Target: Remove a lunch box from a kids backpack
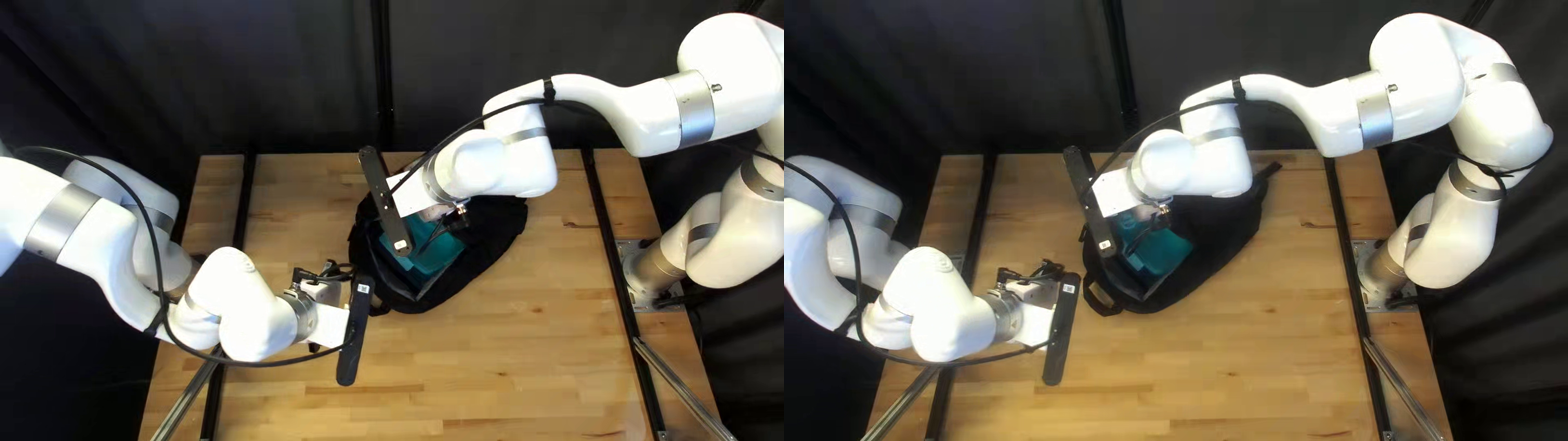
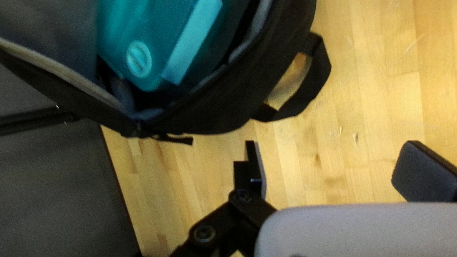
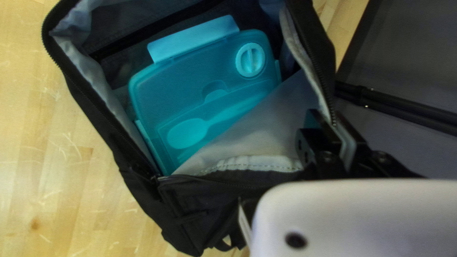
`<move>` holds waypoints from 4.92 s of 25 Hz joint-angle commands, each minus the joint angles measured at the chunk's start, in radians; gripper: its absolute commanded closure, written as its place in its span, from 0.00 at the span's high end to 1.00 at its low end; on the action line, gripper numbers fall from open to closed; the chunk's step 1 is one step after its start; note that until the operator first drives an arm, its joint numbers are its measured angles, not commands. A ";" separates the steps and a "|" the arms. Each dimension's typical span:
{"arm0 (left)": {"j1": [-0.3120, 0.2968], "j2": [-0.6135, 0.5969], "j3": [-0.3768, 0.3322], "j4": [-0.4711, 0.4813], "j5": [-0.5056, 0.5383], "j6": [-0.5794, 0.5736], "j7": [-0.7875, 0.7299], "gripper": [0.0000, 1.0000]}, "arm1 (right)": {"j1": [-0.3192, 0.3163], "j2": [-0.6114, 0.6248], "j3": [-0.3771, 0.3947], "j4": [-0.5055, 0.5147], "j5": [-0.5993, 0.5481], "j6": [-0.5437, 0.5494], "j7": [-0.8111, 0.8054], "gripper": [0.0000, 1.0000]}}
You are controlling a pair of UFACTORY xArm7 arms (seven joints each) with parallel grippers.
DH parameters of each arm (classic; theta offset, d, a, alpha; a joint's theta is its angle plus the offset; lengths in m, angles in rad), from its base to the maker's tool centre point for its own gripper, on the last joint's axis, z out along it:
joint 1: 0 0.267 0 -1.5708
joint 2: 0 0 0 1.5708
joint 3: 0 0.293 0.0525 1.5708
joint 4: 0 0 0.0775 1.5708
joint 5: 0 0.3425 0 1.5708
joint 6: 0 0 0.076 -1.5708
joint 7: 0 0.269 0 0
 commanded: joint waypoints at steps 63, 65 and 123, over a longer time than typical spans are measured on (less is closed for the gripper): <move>0.203 0.405 0.091 -0.013 0.668 -0.406 -0.447 1.00 | -0.016 -0.063 -0.013 -0.039 0.014 0.013 -0.018 0.00; 0.199 0.442 0.096 -0.004 0.709 -0.412 -0.497 1.00 | -0.024 -0.072 -0.020 -0.063 0.019 -0.003 -0.019 0.00; 0.193 0.127 0.115 -0.124 0.768 -0.363 -0.306 1.00 | -0.043 -0.060 -0.038 -0.077 0.035 -0.028 -0.050 0.00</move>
